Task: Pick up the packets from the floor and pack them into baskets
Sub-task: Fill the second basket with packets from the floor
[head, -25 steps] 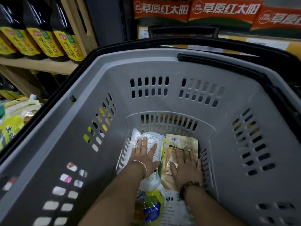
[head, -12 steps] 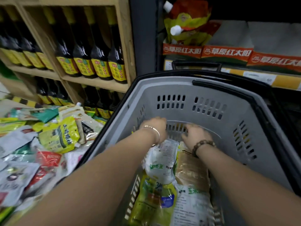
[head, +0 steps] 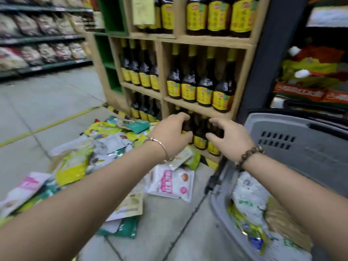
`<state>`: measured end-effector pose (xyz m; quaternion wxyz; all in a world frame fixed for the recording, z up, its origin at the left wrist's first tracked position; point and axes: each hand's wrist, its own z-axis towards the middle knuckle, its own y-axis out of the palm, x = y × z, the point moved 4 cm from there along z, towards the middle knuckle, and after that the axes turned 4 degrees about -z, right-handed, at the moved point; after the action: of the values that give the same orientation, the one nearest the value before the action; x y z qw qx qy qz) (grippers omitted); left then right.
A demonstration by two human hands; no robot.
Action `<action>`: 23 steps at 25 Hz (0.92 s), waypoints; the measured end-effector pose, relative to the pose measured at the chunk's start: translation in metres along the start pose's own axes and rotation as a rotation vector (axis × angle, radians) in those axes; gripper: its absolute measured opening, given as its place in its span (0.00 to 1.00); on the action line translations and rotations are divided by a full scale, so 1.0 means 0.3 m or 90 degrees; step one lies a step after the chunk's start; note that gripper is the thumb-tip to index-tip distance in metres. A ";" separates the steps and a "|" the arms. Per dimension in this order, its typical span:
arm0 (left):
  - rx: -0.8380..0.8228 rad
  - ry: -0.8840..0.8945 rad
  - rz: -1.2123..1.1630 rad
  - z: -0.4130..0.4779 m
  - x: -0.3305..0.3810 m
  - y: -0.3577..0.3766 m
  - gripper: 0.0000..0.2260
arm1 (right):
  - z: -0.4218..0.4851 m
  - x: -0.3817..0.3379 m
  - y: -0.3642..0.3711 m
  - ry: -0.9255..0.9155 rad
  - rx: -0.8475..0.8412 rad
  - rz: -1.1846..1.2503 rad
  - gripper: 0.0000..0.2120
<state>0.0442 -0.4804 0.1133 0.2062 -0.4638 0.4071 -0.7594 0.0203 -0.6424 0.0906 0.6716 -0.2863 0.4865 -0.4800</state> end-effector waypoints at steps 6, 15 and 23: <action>0.083 -0.155 0.062 -0.375 -0.475 -0.257 0.22 | -0.008 -0.528 0.267 -0.120 -0.069 0.039 0.21; 0.101 -0.374 0.027 -0.986 -1.009 -0.299 0.22 | -0.277 -0.982 0.870 -0.259 -0.356 -0.076 0.21; 0.025 -0.584 -0.010 -1.359 -1.260 -0.055 0.22 | -0.543 -0.934 1.227 -0.340 -0.639 -0.179 0.22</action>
<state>-0.1273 -0.0357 -0.1732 0.3680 -0.7510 0.2557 -0.4849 -0.0147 -0.2322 -0.1760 0.4831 -0.7422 0.4252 -0.1868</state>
